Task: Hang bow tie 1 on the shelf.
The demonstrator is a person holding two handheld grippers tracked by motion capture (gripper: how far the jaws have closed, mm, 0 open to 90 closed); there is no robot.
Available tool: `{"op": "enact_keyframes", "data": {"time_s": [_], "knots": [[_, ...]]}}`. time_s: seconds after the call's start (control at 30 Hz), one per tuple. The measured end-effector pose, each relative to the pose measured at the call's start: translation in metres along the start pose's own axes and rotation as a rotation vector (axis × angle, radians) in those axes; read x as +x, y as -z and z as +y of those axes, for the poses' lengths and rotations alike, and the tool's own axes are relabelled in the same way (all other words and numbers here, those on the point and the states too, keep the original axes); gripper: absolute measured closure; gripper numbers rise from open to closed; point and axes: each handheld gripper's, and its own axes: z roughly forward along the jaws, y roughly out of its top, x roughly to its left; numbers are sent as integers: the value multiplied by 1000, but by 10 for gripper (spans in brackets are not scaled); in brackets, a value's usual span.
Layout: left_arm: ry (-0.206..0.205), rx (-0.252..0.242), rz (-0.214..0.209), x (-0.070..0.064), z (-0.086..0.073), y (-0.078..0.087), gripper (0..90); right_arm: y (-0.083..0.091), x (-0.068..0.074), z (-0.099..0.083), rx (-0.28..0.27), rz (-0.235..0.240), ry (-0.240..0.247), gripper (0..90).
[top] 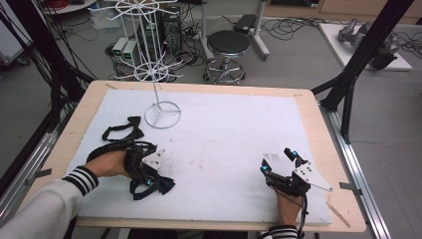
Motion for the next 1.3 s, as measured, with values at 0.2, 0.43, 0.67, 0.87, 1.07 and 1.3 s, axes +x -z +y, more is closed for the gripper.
{"op": "enact_keyframes", "data": {"time_s": [0.2,0.43,0.67,0.87,1.07,1.3], "knots": [[-32,1,-12,-1,1,-3,428,0,0,0,-1,1,0,99],[-36,-9,-48,-1,-1,-6,591,0,0,0,-1,1,0,99],[-5,3,-57,1,-2,-6,693,0,0,0,-1,0,1,99],[12,14,-38,0,1,-5,741,0,0,0,-1,2,0,99],[57,-10,-7,0,-2,-4,745,0,0,0,-1,3,0,99],[134,-50,74,3,-5,5,746,0,0,0,-2,1,2,99]]}}
